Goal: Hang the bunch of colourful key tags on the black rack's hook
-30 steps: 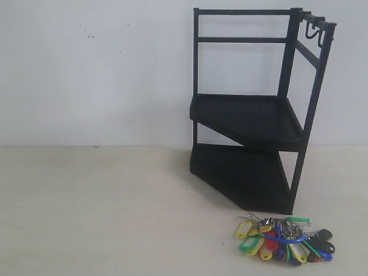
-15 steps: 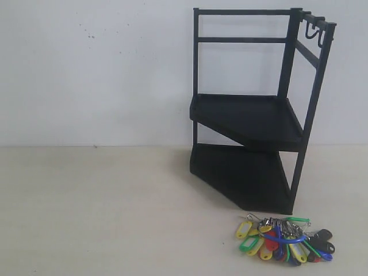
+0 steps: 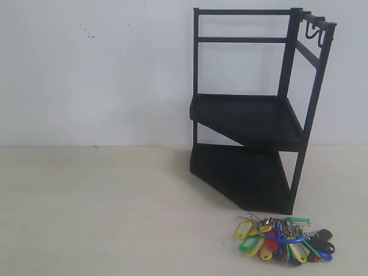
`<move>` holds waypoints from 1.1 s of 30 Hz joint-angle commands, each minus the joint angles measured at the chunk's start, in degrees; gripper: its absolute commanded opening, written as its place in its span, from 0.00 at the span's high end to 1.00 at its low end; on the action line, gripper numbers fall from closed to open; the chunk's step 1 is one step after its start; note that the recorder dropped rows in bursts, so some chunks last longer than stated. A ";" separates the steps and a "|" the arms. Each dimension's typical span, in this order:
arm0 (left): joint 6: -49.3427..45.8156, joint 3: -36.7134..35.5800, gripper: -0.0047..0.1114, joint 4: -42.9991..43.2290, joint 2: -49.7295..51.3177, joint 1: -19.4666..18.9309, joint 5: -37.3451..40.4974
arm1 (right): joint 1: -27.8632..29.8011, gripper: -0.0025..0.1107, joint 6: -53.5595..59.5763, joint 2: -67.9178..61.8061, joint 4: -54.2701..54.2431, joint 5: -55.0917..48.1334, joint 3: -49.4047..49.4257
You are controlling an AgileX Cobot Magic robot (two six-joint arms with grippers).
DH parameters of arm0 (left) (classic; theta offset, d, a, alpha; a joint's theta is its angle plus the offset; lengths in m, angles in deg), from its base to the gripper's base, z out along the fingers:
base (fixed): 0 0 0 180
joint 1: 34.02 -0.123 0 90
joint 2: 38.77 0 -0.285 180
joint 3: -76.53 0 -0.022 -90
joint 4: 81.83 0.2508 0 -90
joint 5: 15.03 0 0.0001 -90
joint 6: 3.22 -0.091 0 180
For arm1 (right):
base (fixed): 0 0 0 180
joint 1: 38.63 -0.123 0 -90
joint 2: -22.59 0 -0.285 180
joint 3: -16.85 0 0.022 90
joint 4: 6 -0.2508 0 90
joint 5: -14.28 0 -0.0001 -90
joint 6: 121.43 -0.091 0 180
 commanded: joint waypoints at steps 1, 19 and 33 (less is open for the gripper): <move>-0.02 0.14 0.92 -0.40 0.20 -0.19 -0.68 | 0.03 0.98 0.85 -3.04 -6.89 4.90 -0.35; -0.02 0.14 0.92 -0.40 0.20 -0.19 -0.68 | -8.82 0.98 65.97 -29.87 -17.48 -10.81 -20.11; -0.02 0.14 0.92 -0.40 0.20 -0.19 -0.68 | -17.27 0.54 53.23 -46.17 10.11 -9.29 -25.24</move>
